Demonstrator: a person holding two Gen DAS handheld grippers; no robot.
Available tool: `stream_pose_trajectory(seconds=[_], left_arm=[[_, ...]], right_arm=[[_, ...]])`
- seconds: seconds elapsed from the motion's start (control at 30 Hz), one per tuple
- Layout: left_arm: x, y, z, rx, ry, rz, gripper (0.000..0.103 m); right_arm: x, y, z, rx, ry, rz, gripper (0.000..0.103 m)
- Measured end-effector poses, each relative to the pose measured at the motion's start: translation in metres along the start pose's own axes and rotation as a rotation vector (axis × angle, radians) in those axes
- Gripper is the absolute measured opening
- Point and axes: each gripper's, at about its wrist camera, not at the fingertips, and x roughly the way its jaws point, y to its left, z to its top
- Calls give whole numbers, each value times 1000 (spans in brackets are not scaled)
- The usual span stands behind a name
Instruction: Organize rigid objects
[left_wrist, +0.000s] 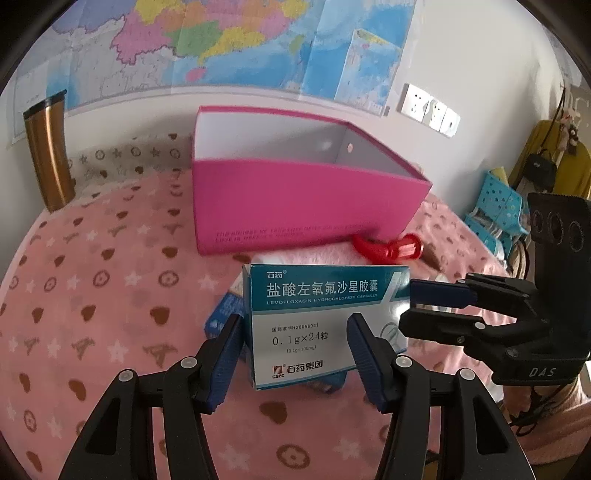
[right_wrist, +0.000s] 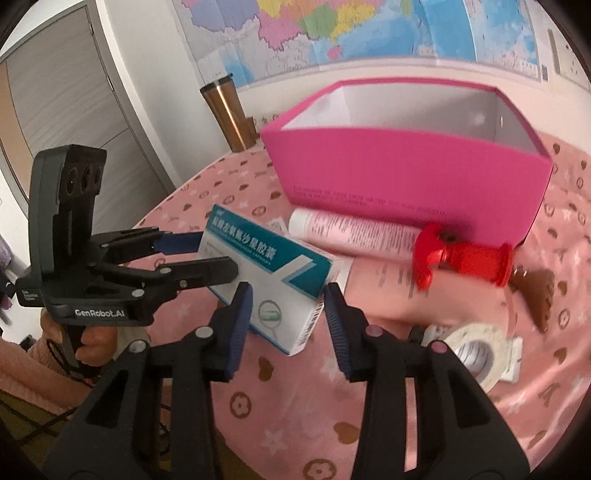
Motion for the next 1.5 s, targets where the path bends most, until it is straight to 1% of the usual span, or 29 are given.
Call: stream_pose_trajectory(seconds=[0.2,0.27,0.4,0.5,0.7,0.83,0.97,1.03,1.2,1.3,1.43,1.5], left_arm=[[-5,-2,27,1,-41,-26,58],[-6,-3,38,11,-55,-20,58],[-6,-5,60,32,-79,0,58],[-2,-5,80,44,-83,25,58],[10,6,115,33,-65,37,58],[25,16,132,15,-34,35,58],[43,23,142,-6,7,50,59],[50,24,145,-8,23,70,58],[70,31,149,-23,87,83,58],[79,32,149,-22,117,90,58],[89,34,149,-23,146,106,58],[92,33,152,-12,140,121,58]], right_arm=[[-8,-3,19,-24,-72,-20,43],[-12,-4,28,-44,-107,-33,43],[-14,-8,51,-74,-152,-55,43],[-16,-12,69,-71,-170,-53,43],[-10,-28,105,-53,-188,-41,43],[1,-40,123,-27,-182,-39,43],[17,-52,135,7,-160,-45,43],[25,-58,137,18,-148,-47,43],[47,-81,142,97,-70,-13,43],[58,-90,141,128,-32,-17,43],[70,-99,140,161,9,-20,43],[79,-103,142,177,37,-17,43]])
